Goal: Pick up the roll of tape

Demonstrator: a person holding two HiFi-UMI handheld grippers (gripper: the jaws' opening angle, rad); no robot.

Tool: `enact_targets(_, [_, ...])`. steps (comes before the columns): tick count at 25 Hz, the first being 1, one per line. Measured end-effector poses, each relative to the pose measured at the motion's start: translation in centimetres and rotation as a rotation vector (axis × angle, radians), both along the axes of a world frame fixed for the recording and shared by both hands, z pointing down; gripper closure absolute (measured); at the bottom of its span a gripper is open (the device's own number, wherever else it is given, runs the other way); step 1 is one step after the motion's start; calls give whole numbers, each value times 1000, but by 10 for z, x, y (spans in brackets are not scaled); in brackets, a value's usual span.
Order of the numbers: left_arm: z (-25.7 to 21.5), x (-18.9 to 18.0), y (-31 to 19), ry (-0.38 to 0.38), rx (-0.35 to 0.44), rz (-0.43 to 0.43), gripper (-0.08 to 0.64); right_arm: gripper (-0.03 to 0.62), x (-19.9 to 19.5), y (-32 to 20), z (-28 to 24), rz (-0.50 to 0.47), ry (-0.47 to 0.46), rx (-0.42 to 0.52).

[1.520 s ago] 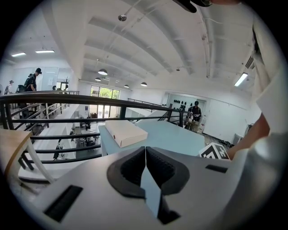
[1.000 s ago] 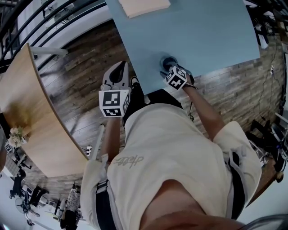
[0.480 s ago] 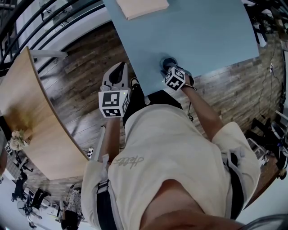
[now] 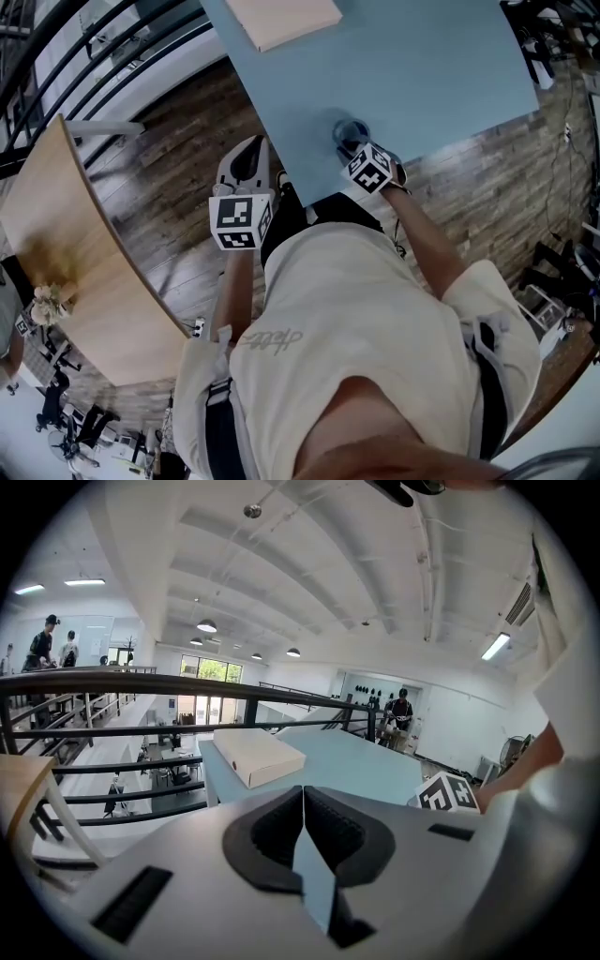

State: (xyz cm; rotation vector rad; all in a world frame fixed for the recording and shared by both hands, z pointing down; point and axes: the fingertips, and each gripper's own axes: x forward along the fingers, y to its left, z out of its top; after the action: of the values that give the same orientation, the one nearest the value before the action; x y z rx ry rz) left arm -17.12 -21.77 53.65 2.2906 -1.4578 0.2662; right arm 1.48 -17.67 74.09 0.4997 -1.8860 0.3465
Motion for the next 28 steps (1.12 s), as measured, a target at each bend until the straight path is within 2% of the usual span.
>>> enact_targets(9, [-13,24,3,-15,18,45,540,543,7,-18,-44,146,-174,62])
enact_targets(15, [-26,33,4,-47,47,61,540,543,13,-37,-91,230,-315,149])
enact_targets(20, [-41,38,-1,-66,79,61,540,542,17,-45,-138,249,-406,232])
enact_targets(28, [-59,48,-5,-81,113,82,540,541,26,-53,-199,245,-486,350])
